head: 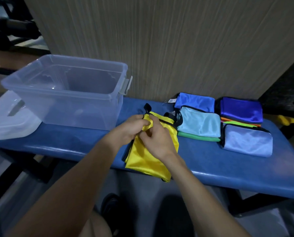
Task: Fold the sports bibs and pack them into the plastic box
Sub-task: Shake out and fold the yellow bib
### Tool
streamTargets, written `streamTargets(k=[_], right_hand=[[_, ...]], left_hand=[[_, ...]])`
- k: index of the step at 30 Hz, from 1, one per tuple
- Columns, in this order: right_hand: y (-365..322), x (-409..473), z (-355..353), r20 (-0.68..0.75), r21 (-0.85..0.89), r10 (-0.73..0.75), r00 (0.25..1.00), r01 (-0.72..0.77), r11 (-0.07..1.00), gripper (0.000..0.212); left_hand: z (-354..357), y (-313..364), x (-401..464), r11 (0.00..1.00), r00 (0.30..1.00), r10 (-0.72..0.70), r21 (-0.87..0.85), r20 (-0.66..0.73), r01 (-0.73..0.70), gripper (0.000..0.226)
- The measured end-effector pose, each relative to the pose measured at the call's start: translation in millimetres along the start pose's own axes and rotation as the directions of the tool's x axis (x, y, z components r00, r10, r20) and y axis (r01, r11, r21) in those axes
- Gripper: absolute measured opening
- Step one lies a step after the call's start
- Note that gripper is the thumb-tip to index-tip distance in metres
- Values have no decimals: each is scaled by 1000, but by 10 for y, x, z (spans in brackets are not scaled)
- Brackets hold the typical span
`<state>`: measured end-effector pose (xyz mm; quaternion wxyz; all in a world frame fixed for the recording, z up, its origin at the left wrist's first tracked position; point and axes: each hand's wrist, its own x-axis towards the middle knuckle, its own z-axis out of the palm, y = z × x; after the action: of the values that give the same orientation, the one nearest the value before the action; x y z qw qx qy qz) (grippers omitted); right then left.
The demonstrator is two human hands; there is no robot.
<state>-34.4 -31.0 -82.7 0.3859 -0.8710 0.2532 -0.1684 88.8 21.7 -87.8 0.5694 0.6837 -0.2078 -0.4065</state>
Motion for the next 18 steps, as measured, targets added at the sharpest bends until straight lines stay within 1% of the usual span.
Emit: streamTargets(k=[1,3,5,7,9,12,14,16,17,18], right_hand=[[66,-83,-30,12,-33,-56,998,56,998,54],[223,-311,-72,51,-159,-203,978,209,965,42],[397,-582,-74,110,-348,-340,934,357,867,43],[576,-798,-53,137,-466,-424,895,436,770,49],[739,-929,-12,127,-510,-459,879,455,730,49],[938,-1012,77,77,-549,-474,877,434,714,45],[1022,-1032,120,75,-555,-488,869,443,704,49],[1051,-1036,133,74,-552,-495,866,449,703,55],[1050,-1033,136,68,-551,-493,868,444,706,58],[1045,-1026,138,57,-548,-489,871,437,714,60]], left_hand=[[2,-18,17,999,1000,17,50,-9,-17,20],[-11,-49,76,990,997,52,132,-53,-44,26],[-38,-82,172,977,993,89,202,-77,-72,30],[-75,-123,263,941,988,135,321,-74,-105,44],[-103,-164,307,885,981,181,447,-77,-128,57],[-91,-232,302,797,963,261,578,-65,-177,61],[-74,-254,251,713,942,332,665,-42,-222,65],[-63,-240,155,648,929,370,722,-22,-241,72],[-67,-225,95,598,923,385,764,-8,-243,77],[-79,-209,36,517,911,412,822,4,-238,82]])
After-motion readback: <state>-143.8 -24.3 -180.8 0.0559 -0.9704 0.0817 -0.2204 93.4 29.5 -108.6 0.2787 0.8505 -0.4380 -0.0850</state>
